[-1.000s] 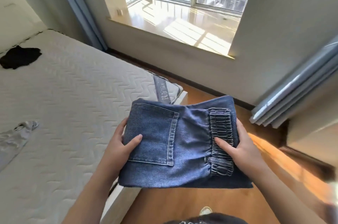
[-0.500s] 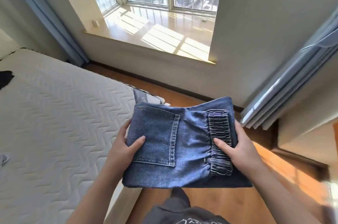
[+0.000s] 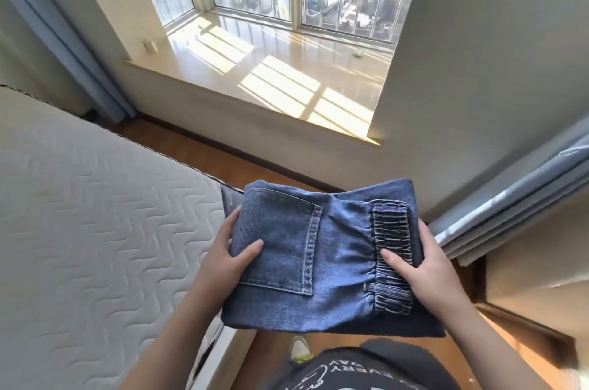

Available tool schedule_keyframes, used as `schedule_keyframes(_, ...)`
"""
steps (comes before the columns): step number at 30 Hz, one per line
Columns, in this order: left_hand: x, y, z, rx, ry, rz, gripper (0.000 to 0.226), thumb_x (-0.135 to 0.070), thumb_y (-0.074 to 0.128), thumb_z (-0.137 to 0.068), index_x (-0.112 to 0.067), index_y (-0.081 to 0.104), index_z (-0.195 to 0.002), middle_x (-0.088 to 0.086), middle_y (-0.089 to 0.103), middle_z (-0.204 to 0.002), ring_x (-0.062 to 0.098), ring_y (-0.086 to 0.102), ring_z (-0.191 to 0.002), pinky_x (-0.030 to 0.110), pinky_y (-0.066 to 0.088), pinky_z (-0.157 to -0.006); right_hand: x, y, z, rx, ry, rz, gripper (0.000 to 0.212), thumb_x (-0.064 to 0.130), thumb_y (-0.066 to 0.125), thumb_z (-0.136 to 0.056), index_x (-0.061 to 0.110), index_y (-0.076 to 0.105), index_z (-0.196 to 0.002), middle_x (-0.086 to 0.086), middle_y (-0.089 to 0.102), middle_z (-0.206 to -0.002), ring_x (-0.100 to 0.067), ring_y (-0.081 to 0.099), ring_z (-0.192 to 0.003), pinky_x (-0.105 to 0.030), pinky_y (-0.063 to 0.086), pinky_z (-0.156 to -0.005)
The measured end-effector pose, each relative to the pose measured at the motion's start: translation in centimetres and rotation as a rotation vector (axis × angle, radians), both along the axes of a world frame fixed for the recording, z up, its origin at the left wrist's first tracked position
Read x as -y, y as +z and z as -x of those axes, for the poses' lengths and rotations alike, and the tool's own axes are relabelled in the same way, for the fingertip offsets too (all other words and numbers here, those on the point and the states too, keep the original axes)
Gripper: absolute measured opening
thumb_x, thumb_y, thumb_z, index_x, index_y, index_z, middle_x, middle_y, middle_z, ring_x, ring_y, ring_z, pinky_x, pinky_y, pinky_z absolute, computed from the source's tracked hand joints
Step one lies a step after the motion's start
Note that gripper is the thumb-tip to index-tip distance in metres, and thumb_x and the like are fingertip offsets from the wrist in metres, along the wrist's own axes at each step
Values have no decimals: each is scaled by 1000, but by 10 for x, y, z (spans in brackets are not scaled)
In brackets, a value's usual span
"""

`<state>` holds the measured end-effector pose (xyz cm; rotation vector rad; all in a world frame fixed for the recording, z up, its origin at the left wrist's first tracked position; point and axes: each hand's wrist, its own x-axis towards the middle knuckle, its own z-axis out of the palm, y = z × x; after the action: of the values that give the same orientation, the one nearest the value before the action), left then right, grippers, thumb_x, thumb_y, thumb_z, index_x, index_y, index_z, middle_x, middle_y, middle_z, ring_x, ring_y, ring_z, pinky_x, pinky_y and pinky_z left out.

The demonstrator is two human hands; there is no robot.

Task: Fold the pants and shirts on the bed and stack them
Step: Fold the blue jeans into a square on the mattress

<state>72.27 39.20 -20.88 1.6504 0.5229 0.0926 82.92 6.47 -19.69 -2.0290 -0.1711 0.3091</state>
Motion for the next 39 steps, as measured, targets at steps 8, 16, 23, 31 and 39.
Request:
schedule_keyframes(8,-12,-13,-85,-30,65,-13,65,-29,77,-85,-58,43,-132,-11,69,-119,5,70,-99,20,57,-78,-18,-16,-100,-17,32,15,62,39,78,-78,59,43,-126,35,63,-113,15,59,-101,-21,44,-85)
schedule_keyframes(16,-7,-16,-214,-52,72,1,69,-41,76,-79,-59,40,-135,-23,64,-122,5,66,-109,35,53,-94,-20,-27,-239,-29,49,-1,63,40,78,-78,66,40,-120,43,60,-107,21,57,-95,-17,41,-79)
schedule_keyframes(23,3,-6,-296,-31,168,36,70,-36,76,-80,-58,40,-136,-20,66,-122,8,67,-108,19,56,-82,-26,-18,-357,-30,145,-8,70,39,78,-79,64,35,-128,43,57,-112,21,55,-100,-12,38,-80)
schedule_keyframes(31,-26,-14,-325,-47,380,84,69,-27,77,-82,-54,44,-136,-13,66,-125,14,66,-112,37,55,-95,-89,-24,-430,-52,316,5,67,40,78,-78,68,36,-123,46,57,-107,24,54,-97,-9,36,-79)
schedule_keyframes(39,-109,-36,-356,-45,537,118,71,-36,76,-76,-56,43,-136,-7,64,-131,17,65,-115,48,49,-101,-206,-34,-501,-42,521,-9,63,39,78,-80,62,39,-125,36,60,-116,15,58,-102,-16,40,-82)
